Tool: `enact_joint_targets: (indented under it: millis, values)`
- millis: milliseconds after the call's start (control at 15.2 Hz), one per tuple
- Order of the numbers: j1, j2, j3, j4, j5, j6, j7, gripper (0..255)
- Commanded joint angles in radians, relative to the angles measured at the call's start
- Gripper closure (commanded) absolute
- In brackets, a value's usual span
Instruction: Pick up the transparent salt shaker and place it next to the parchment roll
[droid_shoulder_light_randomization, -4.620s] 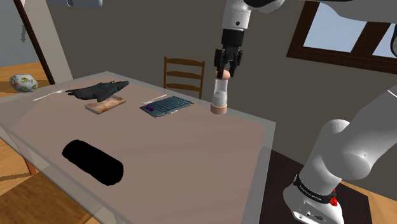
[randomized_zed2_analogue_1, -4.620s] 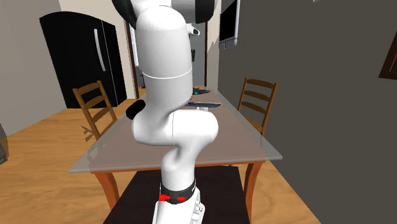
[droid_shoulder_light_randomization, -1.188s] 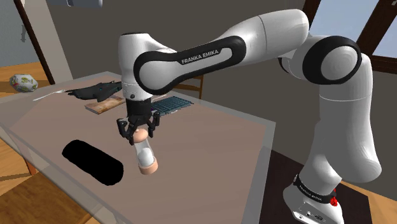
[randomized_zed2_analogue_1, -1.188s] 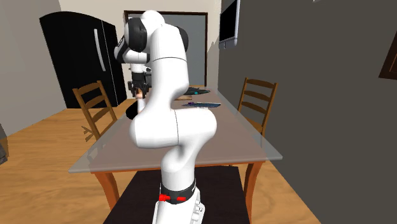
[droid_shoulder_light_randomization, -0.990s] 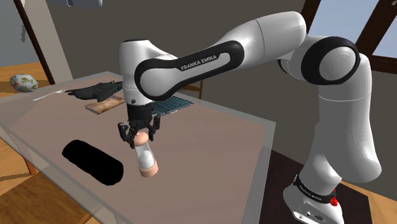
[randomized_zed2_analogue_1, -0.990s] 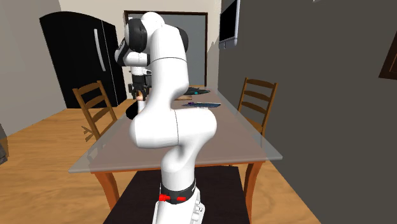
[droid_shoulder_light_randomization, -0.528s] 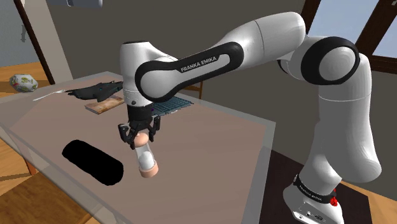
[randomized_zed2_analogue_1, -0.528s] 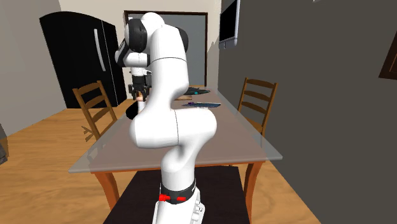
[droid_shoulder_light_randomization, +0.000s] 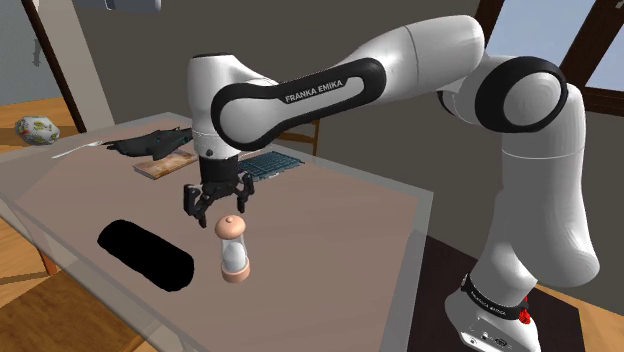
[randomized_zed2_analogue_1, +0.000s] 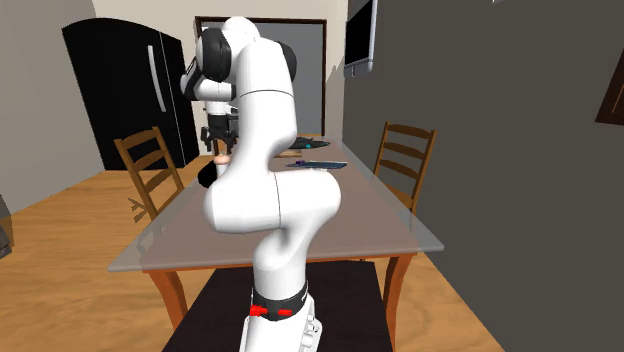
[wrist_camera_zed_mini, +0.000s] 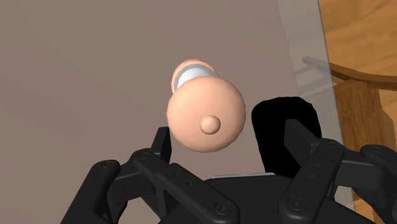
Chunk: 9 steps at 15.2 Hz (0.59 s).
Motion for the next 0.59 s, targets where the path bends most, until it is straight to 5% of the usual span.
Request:
enact_joint_targets:
  millis: [0, 528]
  values:
    - [-0.001, -0.014, 0.002, 0.037, 0.003, -0.052, 0.000, 0]
    - [-0.002, -0.019, 0.002, 0.058, 0.004, -0.077, -0.001, 0]
